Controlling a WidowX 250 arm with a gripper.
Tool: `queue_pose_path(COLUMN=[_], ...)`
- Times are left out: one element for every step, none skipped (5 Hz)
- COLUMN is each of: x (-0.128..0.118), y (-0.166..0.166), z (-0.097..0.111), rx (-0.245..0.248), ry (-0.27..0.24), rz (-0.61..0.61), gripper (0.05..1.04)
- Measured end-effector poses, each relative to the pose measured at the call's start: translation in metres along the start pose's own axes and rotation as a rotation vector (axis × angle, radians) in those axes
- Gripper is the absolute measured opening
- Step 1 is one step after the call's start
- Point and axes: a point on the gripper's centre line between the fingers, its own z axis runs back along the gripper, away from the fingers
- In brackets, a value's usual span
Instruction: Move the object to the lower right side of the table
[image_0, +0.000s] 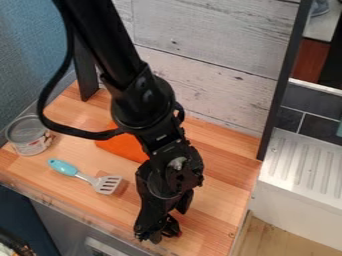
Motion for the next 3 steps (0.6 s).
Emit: queue_pose_path(x=[0.001, 0.002, 0.003], y=[-0.009, -0.016, -0.023], z=[0.018, 0.040, 0.060], rx=[-0.018, -0.029, -0.061], ry=[-0.009, -0.051, -0.109], rz=[-0.005, -0.006, -0.011], gripper=[1.007, 1.002, 1.001])
